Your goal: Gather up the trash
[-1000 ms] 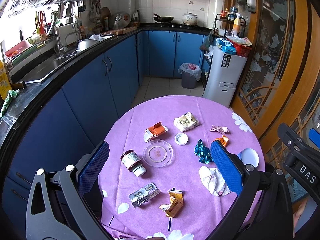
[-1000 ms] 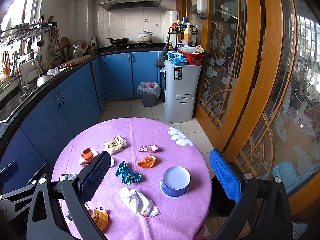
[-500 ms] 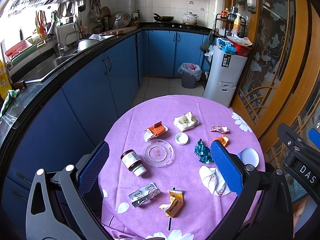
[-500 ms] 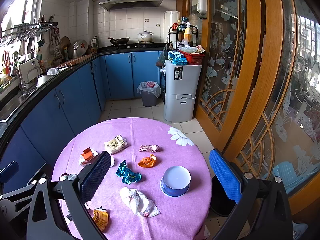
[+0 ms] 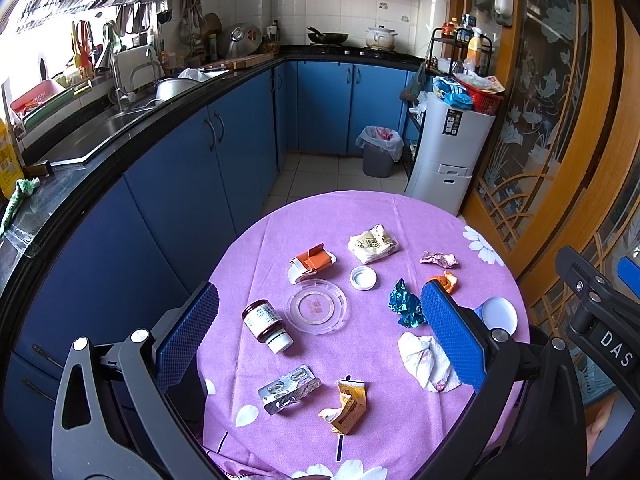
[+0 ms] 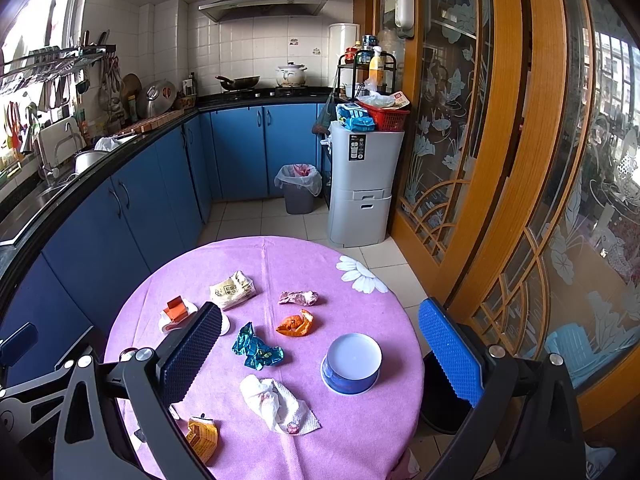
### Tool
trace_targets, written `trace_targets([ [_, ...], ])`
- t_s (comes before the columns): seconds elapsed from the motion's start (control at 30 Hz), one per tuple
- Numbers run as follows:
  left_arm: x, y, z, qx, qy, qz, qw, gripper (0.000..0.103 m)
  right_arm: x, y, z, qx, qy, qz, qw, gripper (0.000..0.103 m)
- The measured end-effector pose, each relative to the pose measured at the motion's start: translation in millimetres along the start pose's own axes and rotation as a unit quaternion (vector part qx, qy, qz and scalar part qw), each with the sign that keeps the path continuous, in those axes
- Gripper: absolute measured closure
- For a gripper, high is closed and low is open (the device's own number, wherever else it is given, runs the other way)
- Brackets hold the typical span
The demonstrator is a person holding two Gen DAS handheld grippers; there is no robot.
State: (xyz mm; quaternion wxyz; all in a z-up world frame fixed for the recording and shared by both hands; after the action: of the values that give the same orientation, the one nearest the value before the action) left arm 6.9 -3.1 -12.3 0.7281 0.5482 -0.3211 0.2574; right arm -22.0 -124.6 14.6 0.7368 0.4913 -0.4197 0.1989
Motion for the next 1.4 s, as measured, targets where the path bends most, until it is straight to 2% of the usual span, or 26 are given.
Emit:
trace_targets([
  [1.1, -1.0, -1.2, 2.7, -0.001, -0.001, -0.005, 1.0, 0.003, 3.4, 0.0, 5.4, 0.002, 0.0, -0.003, 1.0, 0.007],
  [1.17, -2.1, -3.3, 2.3, -0.001, -0.001, -0.006, 1.0, 0.003, -3.7, -4.3, 2.5, 0.002, 0.0, -0.005, 1.0, 0.007],
  [1.23, -3.8, -7.4, 1.4, -0.003, 0.002, -0.011, 0.9999, 0.003, -4.3, -10.5, 3.1, 0.006, 0.001, -0.012, 1.0, 0.007],
  [1.4, -12.9, -43.0, -23.2, -0.004, 0.046, -0.087, 0.9952, 0.003, -14.1, -38.8, 0.6, 0.008, -0.006, -0.072, 0.997, 0.007],
])
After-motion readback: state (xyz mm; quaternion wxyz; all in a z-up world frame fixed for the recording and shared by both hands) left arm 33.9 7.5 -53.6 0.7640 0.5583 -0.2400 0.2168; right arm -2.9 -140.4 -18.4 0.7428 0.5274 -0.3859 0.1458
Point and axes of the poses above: each gripper's, at about its wrist camera, not at the fingertips, and y roughly against the way its jaws point, z to its right, x to its top, the point moved 1 cm from there along -y, roughly the way its jaws point, and after that the axes turned 15 degrees about -x, right-handed, at the moved point
